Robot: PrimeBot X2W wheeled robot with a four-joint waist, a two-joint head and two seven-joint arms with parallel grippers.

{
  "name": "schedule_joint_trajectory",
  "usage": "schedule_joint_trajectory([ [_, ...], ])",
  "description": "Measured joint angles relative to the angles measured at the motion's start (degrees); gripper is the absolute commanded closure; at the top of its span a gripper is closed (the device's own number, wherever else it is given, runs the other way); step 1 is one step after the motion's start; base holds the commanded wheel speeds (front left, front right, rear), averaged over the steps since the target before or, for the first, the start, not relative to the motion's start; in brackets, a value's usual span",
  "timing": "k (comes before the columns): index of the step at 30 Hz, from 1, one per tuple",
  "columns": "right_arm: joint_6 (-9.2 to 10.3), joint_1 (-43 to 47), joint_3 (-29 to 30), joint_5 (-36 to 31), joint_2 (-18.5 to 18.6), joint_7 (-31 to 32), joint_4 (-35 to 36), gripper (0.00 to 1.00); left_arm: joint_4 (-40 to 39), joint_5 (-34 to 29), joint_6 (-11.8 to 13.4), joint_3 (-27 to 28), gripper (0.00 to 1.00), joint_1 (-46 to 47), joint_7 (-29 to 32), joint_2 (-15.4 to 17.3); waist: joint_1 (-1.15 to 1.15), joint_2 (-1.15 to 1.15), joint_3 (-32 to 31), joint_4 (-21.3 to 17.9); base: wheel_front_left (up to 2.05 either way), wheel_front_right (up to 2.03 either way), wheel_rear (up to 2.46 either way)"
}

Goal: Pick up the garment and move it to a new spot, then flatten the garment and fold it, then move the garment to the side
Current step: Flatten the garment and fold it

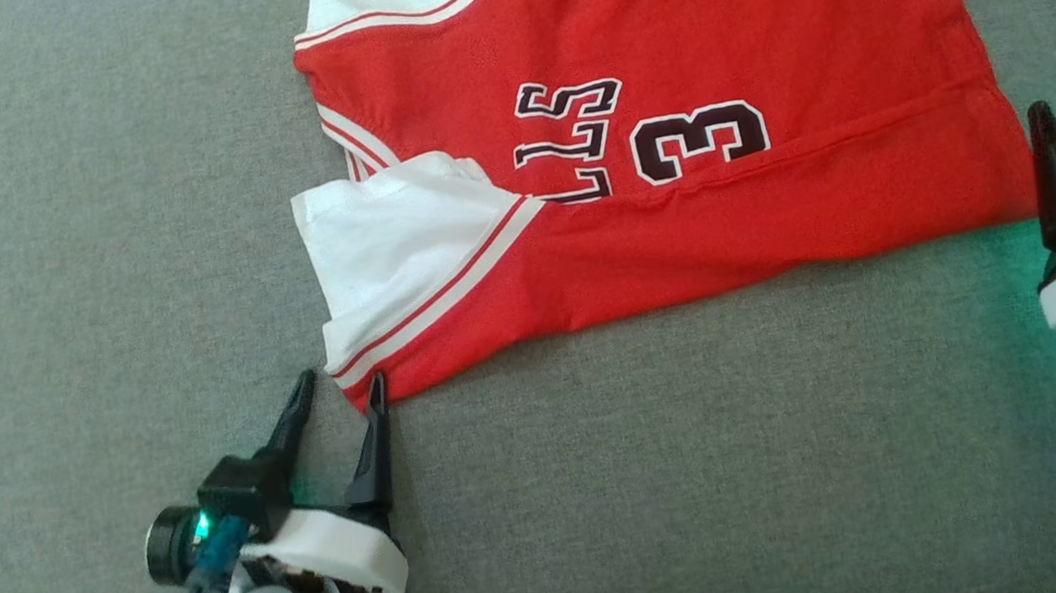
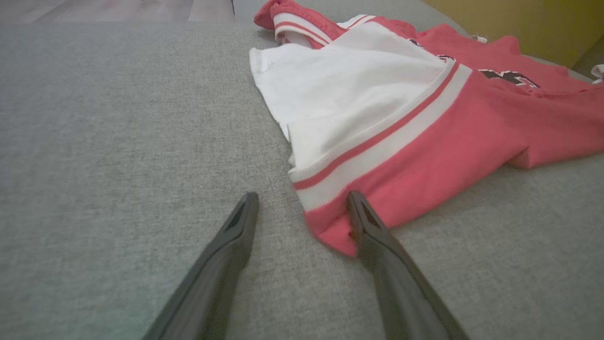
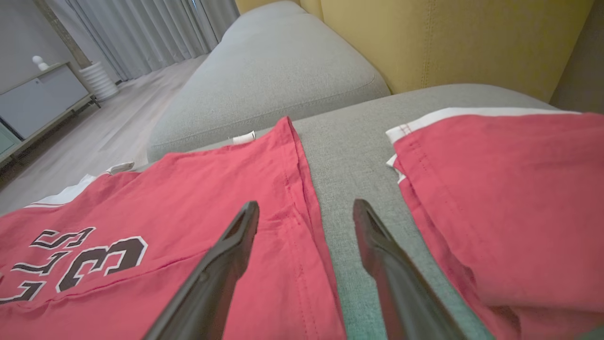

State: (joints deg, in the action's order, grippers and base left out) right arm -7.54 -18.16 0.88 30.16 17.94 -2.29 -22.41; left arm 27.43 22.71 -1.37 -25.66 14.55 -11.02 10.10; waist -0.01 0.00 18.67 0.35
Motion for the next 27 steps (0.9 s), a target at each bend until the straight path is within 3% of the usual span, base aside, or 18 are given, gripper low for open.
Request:
schedule_joint_trajectory([
  [1,0.00,0.00,0.05,-0.02,-0.19,0.45,-0.16,0.00,0.03,0.08,-0.19,-0.14,0.54,0.22,0.54,-0.10,0.00,0.00,-0.05,0.03,0.00,0.00,0.00],
  [2,0.00,0.01,0.09,-0.23,-0.42,1.04,-0.53,0.00,0.04,0.42,-0.45,-0.35,0.92,0.48,1.18,-0.13,0.00,0.00,-0.12,0.07,0.00,0.00,0.00],
  [3,0.00,0.02,0.13,-0.48,-0.70,1.75,-0.94,0.00,0.04,0.63,-1.03,-0.49,1.00,0.57,1.68,-0.13,0.00,0.00,-0.19,0.14,0.00,0.00,0.00],
  [16,0.00,-0.20,4.88,-5.05,-2.46,8.55,-9.22,0.00,-3.54,-0.12,-0.56,-1.77,1.00,0.62,2.42,2.22,0.01,0.00,-0.34,2.08,0.00,0.00,0.00],
  [17,0.00,-0.30,4.90,-5.05,-2.47,8.77,-9.23,0.04,-3.79,-0.23,-0.56,-1.77,1.00,0.63,2.46,2.47,0.01,0.00,-0.35,2.15,0.00,0.00,0.00],
  [18,0.00,-0.37,4.88,-5.04,-2.47,9.20,-9.24,0.58,-4.00,-0.44,-0.53,-1.77,1.00,0.63,2.46,2.64,0.01,0.00,-0.40,2.22,0.00,0.00,0.00],
  [19,0.00,-0.40,4.78,-5.04,-2.46,9.47,-9.23,0.95,-4.25,-0.59,-0.29,-1.81,1.00,0.63,2.47,2.77,0.01,0.00,-0.46,2.27,0.00,0.00,0.00],
  [20,0.00,-0.40,4.71,-5.02,-2.46,9.90,-9.22,1.00,-4.52,-0.63,-0.13,-1.83,1.00,0.62,2.49,2.91,0.01,0.00,-0.56,2.31,0.00,0.00,0.00],
  [27,0.00,0.92,3.36,-3.65,-2.00,10.46,-8.11,1.00,-6.68,-0.64,0.37,-2.12,1.00,-0.18,3.01,4.30,0.01,0.00,-2.60,2.42,0.00,0.00,0.00],
])
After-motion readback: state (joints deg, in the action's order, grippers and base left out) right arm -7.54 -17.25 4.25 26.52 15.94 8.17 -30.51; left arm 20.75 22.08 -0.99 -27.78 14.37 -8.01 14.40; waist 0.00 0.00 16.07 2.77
